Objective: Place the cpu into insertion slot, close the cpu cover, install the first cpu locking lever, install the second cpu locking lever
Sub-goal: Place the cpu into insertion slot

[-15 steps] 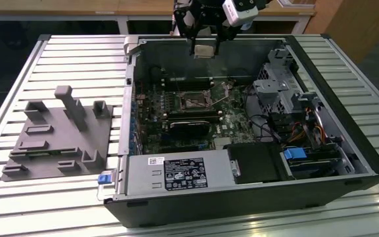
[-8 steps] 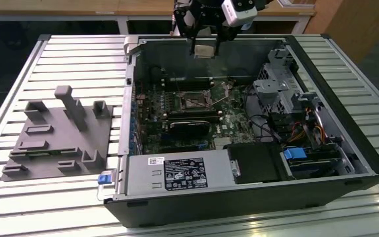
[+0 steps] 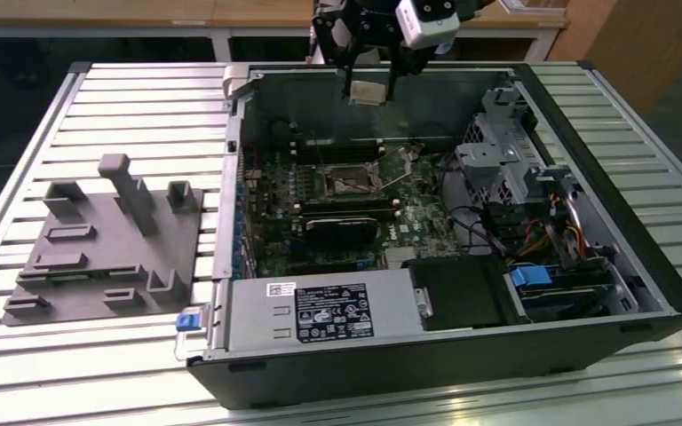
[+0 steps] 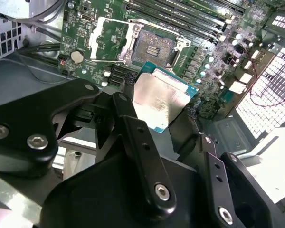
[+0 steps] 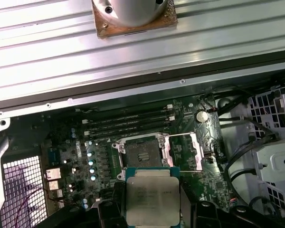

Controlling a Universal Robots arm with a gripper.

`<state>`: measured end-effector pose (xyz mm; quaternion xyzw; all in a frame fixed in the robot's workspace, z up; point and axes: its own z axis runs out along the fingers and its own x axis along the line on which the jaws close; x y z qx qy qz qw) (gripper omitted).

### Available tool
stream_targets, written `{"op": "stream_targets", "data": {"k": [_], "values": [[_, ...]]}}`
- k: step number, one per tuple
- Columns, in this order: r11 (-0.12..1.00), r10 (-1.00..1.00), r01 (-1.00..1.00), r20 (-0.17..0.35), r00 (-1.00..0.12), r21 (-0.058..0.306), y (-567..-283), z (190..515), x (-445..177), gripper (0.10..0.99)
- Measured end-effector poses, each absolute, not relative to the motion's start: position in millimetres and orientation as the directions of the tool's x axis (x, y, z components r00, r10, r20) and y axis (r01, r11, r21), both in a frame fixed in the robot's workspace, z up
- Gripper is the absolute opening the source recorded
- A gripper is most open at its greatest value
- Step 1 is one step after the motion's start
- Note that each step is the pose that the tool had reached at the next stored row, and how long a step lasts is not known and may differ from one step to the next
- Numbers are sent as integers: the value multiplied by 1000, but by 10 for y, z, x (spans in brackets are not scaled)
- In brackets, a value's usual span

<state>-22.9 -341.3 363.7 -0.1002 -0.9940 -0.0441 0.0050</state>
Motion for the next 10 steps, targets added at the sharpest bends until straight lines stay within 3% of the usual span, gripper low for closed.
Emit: {"op": "stream_targets", "data": {"k": [10], "values": [[963, 255, 256, 19, -967, 86, -3412, 3635, -229, 541]]}}
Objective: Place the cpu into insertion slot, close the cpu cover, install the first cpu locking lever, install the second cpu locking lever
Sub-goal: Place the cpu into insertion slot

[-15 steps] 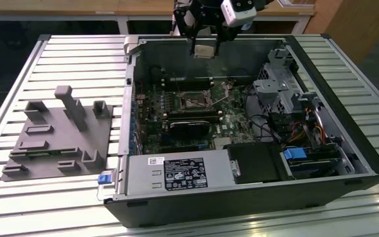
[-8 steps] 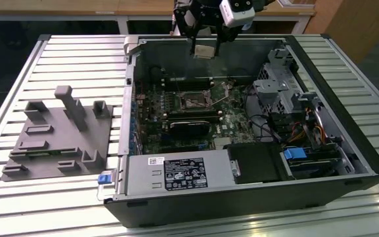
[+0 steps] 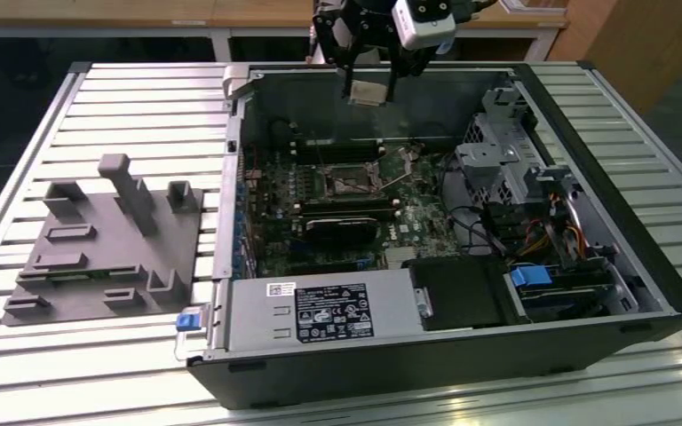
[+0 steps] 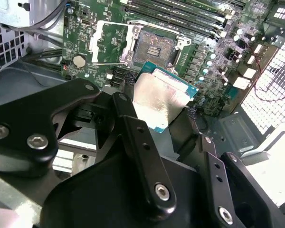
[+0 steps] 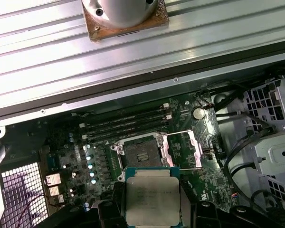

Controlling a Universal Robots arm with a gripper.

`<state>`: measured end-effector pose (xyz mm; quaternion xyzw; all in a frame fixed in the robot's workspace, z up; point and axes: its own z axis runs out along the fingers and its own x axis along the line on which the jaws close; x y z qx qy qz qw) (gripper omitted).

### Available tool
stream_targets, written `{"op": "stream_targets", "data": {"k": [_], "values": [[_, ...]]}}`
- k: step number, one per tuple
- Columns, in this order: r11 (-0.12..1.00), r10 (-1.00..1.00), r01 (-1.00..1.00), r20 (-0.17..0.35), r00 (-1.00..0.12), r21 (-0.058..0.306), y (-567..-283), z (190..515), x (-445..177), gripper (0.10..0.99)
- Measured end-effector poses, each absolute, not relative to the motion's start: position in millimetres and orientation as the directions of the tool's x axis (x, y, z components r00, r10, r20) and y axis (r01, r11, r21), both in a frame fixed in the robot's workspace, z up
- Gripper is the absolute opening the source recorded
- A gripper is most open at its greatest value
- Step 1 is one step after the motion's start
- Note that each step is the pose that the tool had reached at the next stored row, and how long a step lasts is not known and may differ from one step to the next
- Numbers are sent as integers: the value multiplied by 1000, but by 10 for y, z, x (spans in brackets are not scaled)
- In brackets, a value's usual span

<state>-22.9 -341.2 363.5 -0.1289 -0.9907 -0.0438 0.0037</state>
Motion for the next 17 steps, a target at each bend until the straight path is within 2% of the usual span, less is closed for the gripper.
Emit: {"op": "stream_targets", "data": {"k": [17], "values": [[944, 317, 318, 19, -948, 86, -3412, 3633, -229, 541]]}}
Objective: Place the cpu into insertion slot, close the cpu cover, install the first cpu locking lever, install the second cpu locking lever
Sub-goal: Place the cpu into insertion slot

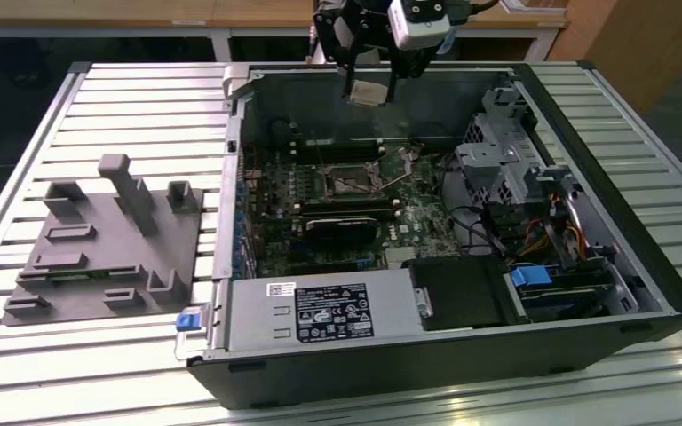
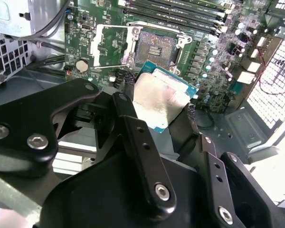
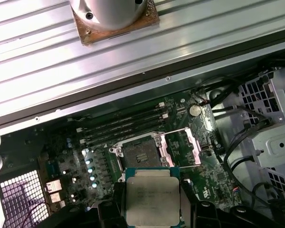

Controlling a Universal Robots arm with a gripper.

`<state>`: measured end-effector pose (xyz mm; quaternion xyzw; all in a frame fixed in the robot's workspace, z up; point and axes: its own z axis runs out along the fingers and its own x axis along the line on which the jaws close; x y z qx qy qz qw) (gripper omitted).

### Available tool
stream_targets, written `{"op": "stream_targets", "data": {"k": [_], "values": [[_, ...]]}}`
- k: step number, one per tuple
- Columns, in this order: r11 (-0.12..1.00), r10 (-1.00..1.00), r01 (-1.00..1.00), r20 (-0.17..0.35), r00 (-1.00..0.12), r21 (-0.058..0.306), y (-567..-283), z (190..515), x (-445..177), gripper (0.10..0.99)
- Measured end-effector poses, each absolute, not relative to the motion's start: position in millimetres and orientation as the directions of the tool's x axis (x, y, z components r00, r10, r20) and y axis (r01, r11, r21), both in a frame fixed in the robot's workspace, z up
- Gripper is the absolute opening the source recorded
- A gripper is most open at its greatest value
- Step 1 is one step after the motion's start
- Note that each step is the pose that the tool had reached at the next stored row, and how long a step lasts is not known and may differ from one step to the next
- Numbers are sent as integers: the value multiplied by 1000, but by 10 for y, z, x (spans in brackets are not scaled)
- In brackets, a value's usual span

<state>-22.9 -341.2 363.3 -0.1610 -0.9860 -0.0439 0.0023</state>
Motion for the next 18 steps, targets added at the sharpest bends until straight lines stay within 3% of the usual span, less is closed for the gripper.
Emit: {"op": "stream_targets", "data": {"k": [18], "values": [[922, 378, 378, 19, -926, 86, -3412, 3630, -229, 541]]}}
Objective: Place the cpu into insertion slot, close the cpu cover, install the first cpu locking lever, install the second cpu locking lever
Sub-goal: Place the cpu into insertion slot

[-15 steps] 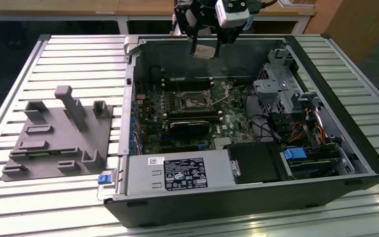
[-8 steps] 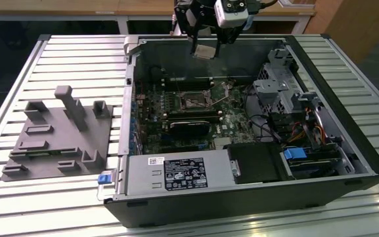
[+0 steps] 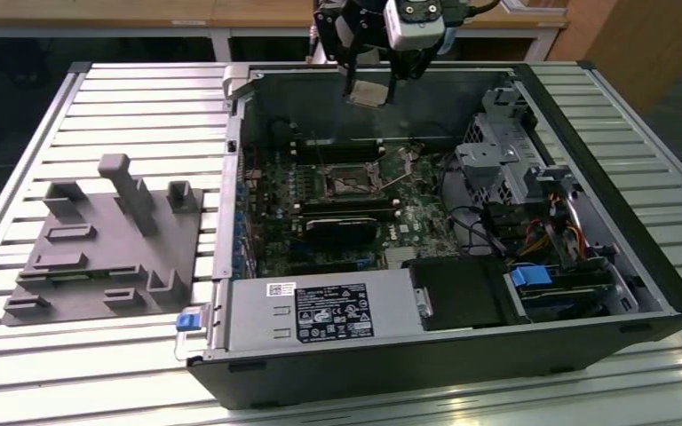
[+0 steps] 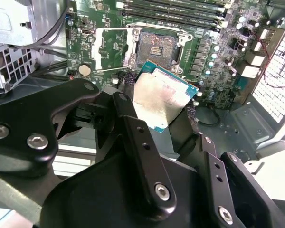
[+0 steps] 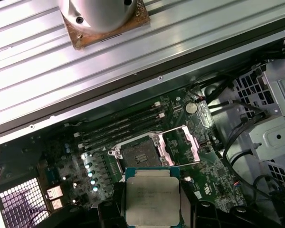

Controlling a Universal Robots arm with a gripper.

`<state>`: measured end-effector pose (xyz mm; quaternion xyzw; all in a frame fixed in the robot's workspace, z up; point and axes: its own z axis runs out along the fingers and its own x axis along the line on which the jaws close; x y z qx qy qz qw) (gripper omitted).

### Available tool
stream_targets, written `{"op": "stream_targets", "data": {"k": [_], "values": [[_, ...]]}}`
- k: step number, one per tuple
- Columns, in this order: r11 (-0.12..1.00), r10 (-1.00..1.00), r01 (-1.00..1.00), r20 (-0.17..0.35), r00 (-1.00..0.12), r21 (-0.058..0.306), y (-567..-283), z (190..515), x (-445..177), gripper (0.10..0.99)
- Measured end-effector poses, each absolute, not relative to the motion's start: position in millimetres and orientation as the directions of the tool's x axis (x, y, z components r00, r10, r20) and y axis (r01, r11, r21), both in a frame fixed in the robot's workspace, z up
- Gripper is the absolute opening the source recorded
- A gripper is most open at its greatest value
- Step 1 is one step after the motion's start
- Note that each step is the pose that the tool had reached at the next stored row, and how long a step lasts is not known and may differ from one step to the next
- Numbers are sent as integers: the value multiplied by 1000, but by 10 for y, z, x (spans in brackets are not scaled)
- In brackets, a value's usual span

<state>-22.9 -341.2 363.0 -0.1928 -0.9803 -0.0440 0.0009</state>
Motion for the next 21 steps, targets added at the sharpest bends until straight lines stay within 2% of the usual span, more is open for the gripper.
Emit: {"op": "stream_targets", "data": {"k": [21], "values": [[892, 444, 444, 19, -896, 86, -3412, 3624, -229, 541]]}}
